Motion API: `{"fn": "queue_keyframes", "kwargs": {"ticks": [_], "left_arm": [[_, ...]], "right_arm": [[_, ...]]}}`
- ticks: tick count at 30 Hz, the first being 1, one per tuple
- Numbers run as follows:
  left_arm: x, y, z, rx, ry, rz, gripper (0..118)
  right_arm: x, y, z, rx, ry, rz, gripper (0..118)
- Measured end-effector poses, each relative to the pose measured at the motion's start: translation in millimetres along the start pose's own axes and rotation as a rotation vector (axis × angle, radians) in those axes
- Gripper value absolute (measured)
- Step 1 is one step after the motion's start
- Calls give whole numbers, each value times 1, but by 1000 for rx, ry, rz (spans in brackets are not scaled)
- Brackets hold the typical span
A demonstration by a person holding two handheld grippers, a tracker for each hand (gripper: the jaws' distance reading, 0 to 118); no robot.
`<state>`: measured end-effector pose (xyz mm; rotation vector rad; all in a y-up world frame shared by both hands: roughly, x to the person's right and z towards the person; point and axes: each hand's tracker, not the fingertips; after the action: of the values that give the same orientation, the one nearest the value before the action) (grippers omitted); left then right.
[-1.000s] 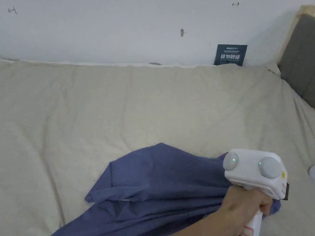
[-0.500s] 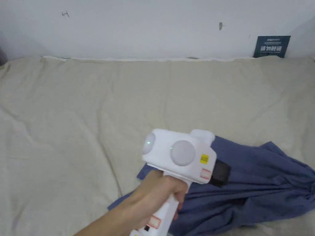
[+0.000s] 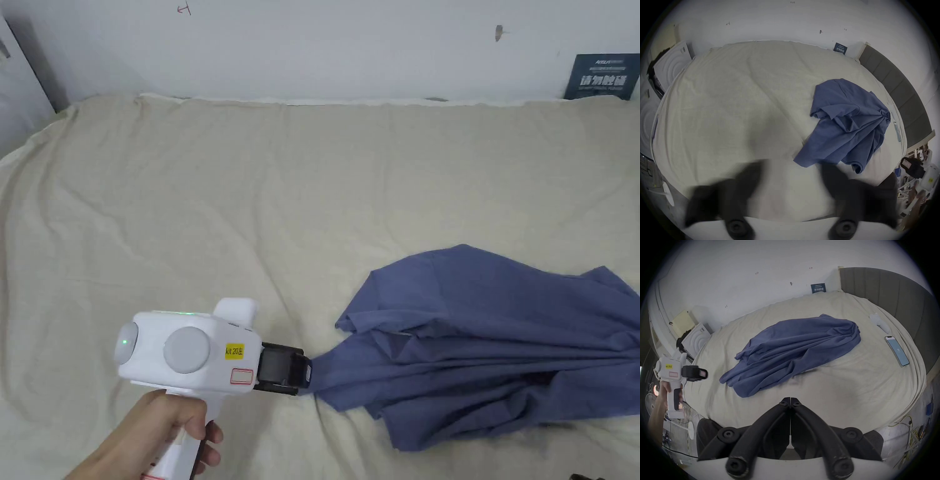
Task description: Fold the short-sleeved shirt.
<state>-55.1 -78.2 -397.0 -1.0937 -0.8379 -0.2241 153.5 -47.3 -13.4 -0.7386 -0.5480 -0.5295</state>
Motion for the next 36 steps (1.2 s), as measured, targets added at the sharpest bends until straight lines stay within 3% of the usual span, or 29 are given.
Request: {"fn": "queue_keyframes", "kwargs": {"ticks": [3,5,7,8,9,10,11,13,17,19,22,26,27,29,30,31,32,33,36], "left_arm": [[9,11,-44,-37,33,27,112],[9,2,-27,-18,79,25,112],[10,2,-38,-63,134,22,103],[9,1,-41,-82,123,14,80],[11,-3,-40,-90,99,3,28],[12,-8,-37,-102,90,-3,10],[17,-14,-35,-115,20,46,8],[16,-11,-30,-112,22,35,6],[12,-5,-18,-35,8,48,6],[12,-4,-12,-17,-18,36,6],[7,2,-15,-25,-37,38,6],[2,4,-24,-20,-48,42,6],[2,3,-26,-25,-54,30,6],[2,3,-30,-27,-51,20,6],[2,3,-32,-26,-53,15,6],[2,3,-34,-28,-57,13,6],[0,2,-35,-27,-62,21,6],[-1,2,-37,-28,-70,29,6],[-4,1,-39,-32,-84,44,6]], "right_arm": [[0,-1,-1,-13,-16,15,0],[2,-1,-2,-24,-25,13,0],[3,-1,-5,-37,-32,17,0],[3,0,-7,-42,-42,20,0],[4,2,-8,-44,-45,22,0],[4,4,-11,-49,-46,24,0],[3,8,-14,-56,-50,23,0],[0,21,-23,-69,-35,11,0],[-23,71,-47,-31,-1,145,0],[-34,107,-69,-16,38,161,0],[-53,168,-120,2,32,246,0],[-81,239,-203,-36,-57,381,0],[-88,253,-223,-40,-91,395,0],[-96,277,-258,-56,-69,400,1],[-100,284,-274,-101,-69,399,33],[-105,290,-291,-154,-68,402,79],[-108,293,-310,-231,-41,411,113],[-111,296,-324,-254,-36,418,118],[-119,294,-358,-317,-86,440,118]]}}
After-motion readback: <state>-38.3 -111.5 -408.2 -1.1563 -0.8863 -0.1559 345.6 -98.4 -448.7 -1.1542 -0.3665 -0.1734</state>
